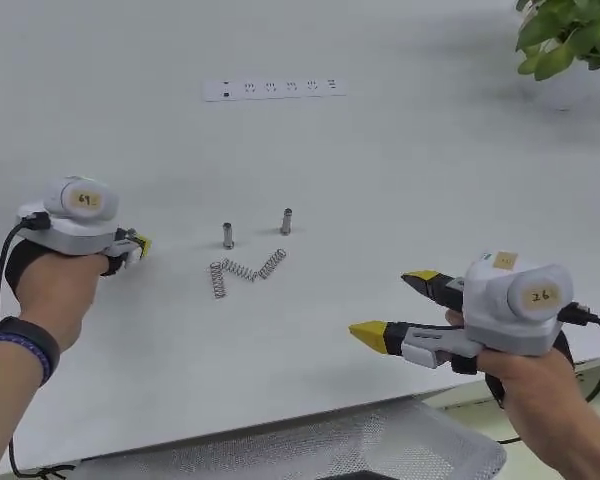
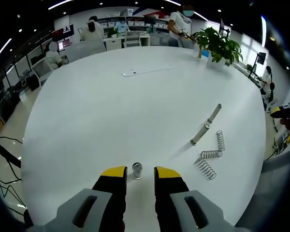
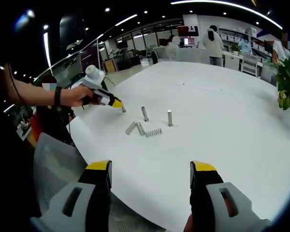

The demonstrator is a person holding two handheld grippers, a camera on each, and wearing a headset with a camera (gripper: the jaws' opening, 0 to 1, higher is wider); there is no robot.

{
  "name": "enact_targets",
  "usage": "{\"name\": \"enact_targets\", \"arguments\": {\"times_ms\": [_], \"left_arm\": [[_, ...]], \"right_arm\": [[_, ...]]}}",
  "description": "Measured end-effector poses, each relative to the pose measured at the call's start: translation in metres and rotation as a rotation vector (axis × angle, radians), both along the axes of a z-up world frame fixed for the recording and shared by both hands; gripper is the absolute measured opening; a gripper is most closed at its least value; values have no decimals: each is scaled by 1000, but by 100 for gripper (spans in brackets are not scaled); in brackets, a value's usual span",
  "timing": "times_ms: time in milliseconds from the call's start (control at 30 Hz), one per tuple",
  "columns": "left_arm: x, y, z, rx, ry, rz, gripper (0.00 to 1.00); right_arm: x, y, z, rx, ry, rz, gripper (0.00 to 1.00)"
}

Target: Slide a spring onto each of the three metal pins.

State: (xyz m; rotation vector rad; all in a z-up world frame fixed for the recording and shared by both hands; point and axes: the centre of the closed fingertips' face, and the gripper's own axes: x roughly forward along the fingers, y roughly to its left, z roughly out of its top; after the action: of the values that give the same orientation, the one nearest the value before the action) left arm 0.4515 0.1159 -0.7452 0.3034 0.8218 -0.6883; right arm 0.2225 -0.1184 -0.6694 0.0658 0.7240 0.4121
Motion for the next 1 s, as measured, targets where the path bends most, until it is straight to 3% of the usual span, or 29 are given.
{"name": "enact_targets", "arguments": {"times_ms": [367, 1000], "left_arm": [[-8, 8, 9, -16, -15, 12, 21], [-41, 29, 25, -71, -35, 52, 28]], "right_arm": [[-2, -1, -2, 5, 0, -6, 64], [1, 4, 1, 4, -15, 6, 65]]}}
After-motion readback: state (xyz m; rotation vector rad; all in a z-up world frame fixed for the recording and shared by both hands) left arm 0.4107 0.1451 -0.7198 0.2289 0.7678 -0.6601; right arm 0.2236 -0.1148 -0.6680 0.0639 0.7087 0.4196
